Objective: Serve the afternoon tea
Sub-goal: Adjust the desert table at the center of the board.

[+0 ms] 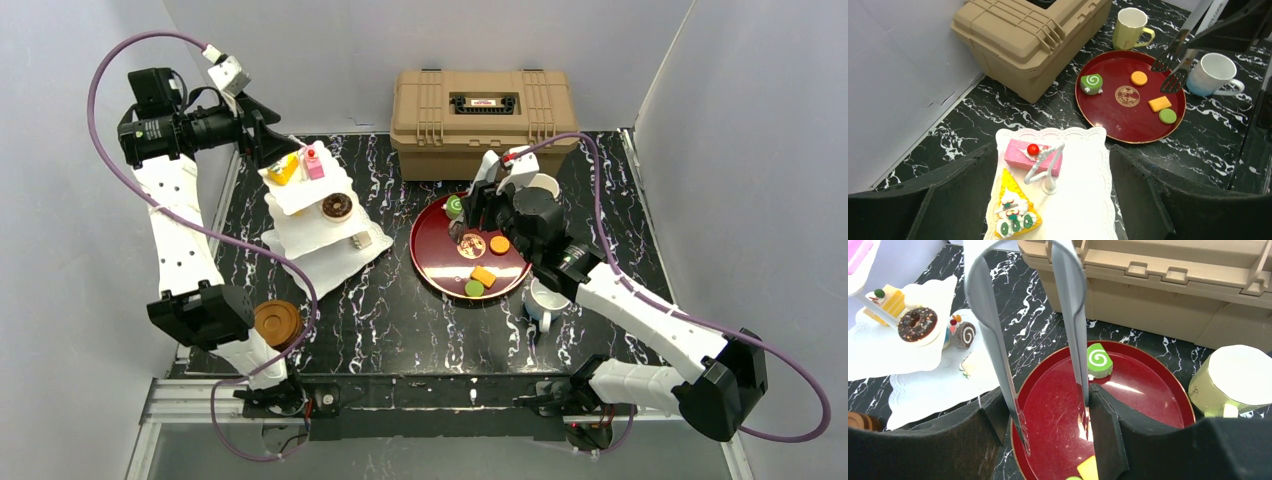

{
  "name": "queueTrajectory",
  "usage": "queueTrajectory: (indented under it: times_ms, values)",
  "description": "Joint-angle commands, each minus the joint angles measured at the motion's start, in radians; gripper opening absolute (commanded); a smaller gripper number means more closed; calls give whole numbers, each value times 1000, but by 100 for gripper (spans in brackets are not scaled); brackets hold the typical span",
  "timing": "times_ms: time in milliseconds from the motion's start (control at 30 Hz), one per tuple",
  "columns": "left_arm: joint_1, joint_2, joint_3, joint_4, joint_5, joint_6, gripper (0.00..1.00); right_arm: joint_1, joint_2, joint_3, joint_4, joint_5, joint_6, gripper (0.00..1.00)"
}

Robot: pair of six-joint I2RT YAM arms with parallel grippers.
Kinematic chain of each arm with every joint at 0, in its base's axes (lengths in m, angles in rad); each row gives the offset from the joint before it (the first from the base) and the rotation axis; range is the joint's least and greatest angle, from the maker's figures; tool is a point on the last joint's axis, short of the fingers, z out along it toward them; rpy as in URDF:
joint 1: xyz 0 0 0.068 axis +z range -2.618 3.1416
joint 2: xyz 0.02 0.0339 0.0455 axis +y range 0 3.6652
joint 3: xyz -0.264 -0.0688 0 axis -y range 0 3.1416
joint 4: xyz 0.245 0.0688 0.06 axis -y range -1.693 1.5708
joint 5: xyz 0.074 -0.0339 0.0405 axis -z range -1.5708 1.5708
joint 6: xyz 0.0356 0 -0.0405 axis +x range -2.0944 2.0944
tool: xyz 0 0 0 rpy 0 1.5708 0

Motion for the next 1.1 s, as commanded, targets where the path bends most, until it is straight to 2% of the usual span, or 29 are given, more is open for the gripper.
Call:
queueTrajectory:
  times_ms: [0, 200, 433, 567, 833, 900, 967, 1067]
  values:
    - [6, 1, -22, -110, 56, 119, 77, -3, -22, 64, 41, -13, 6, 64]
    - [6, 43, -29, -165, 64, 197, 69, -3, -22, 73, 37, -17, 5, 64]
    - [5, 37, -67, -196, 97, 259, 42, -3, -20, 64, 36, -14, 12, 64]
    - [4, 38, -75, -203, 115, 280, 35, -3, -18, 66, 36, -14, 13, 64]
    - [-8, 60, -55, -203, 147, 282, 31, -3, -20, 59, 30, -11, 19, 64]
    - [-11, 65, -55, -203, 151, 286, 34, -3, -21, 56, 30, -11, 23, 64]
    - [-15, 71, -54, -203, 145, 299, 45, -3, -19, 55, 30, -11, 24, 64]
    - [-20, 87, -40, -204, 144, 303, 48, -3, -14, 56, 28, -11, 26, 64]
